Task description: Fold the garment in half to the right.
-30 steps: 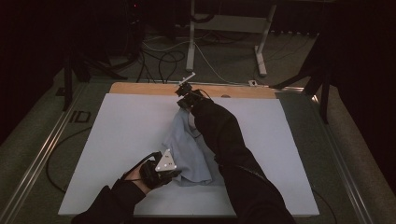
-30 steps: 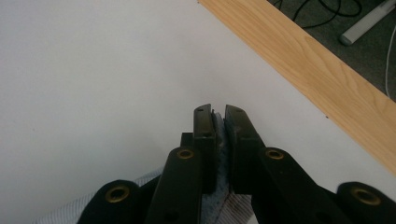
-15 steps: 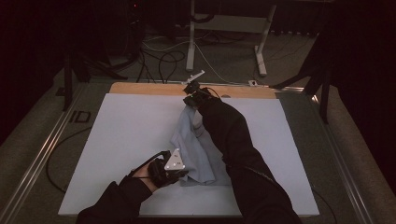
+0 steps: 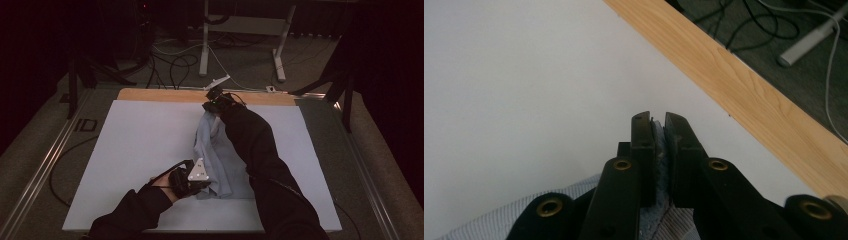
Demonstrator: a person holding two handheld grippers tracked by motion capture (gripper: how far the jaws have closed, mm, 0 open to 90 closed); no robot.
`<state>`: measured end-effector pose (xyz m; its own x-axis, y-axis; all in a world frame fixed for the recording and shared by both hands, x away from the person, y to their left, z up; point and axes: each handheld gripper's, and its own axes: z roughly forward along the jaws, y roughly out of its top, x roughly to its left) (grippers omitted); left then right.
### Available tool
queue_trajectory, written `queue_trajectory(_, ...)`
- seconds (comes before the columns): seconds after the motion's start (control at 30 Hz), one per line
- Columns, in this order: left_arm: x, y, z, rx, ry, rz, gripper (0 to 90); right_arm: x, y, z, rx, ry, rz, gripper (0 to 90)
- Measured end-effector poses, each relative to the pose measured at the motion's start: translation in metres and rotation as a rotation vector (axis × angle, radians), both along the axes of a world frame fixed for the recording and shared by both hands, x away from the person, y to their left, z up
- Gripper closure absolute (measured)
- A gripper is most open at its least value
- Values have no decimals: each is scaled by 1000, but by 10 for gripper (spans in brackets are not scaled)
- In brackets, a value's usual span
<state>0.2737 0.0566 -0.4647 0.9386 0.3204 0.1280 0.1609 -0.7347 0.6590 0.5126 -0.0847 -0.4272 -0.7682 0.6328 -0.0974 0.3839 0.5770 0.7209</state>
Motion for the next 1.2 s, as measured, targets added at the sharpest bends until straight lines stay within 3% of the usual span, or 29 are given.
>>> queue_trajectory(0.33, 5, -17, -1, -9, -5, -53, 867, 1, -19, -2, 8, -6, 20, 846)
queue_trajectory(0.6, 9, -42, -7, 49, -22, -87, 867, 6, -32, -10, 41, 30, 19, 845)
queue_trajectory(0.83, 16, -62, -16, 101, -28, -118, 866, 11, -43, -22, 39, 39, 55, 841)
queue_trajectory(1.1, 23, -81, -24, 105, -41, -178, 865, 14, -51, -29, 100, 68, 73, 839)
queue_trajectory(1.2, 24, -87, -24, 125, -56, -196, 864, 14, -52, -33, 93, 77, 79, 839)
